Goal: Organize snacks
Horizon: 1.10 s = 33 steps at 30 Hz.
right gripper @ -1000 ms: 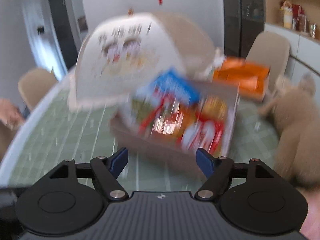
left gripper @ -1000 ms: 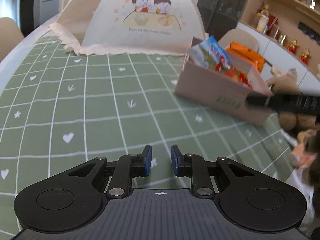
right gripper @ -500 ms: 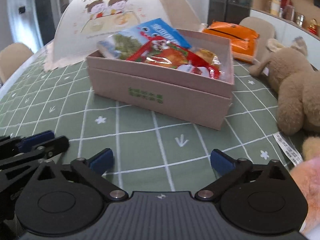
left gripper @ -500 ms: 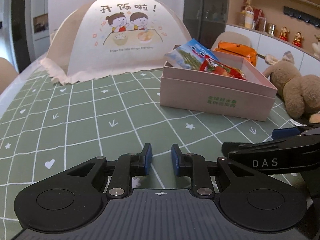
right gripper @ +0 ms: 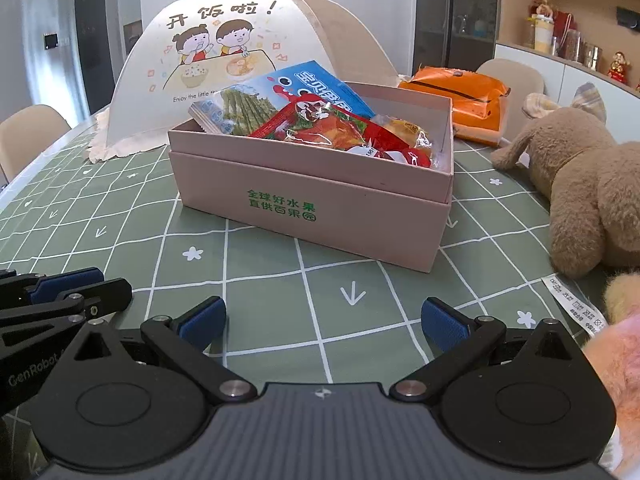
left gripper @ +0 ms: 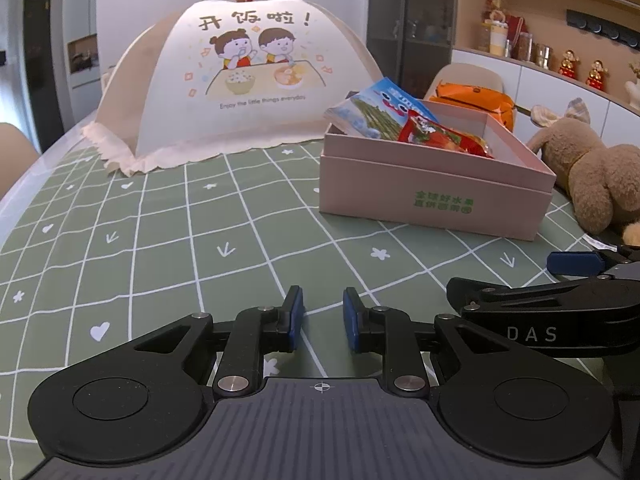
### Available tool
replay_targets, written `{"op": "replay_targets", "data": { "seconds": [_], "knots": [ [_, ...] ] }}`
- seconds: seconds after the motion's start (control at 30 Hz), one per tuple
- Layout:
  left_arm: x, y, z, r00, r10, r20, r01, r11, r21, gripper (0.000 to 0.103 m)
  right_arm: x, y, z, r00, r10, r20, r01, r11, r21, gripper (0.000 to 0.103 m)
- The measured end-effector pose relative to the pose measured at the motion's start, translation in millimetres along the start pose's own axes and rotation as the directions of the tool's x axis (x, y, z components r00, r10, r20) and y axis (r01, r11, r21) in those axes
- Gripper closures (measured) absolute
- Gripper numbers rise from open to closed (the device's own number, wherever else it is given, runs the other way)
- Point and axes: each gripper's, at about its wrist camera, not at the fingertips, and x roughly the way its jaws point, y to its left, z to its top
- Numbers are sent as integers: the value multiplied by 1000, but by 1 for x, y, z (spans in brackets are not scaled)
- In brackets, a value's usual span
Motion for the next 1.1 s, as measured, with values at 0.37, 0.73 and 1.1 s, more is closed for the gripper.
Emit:
{"op": "replay_targets", "data": {
  "seconds": [0.37, 0.73, 1.1],
  "knots": [
    [0, 0, -1, 1000, 2, 2, -2, 1000, -3, 78, 0, 0, 0, 1000, 0, 0, 0, 1000, 1, 0],
    [0, 1, 0, 1000, -2, 2, 2, 1000, -10, 78, 0, 0, 0, 1000, 0, 0, 0, 1000, 1, 0],
    [0, 1, 0, 1000, -2, 1, 2, 1000, -11, 78, 0, 0, 0, 1000, 0, 0, 0, 1000, 1, 0]
  ]
}}
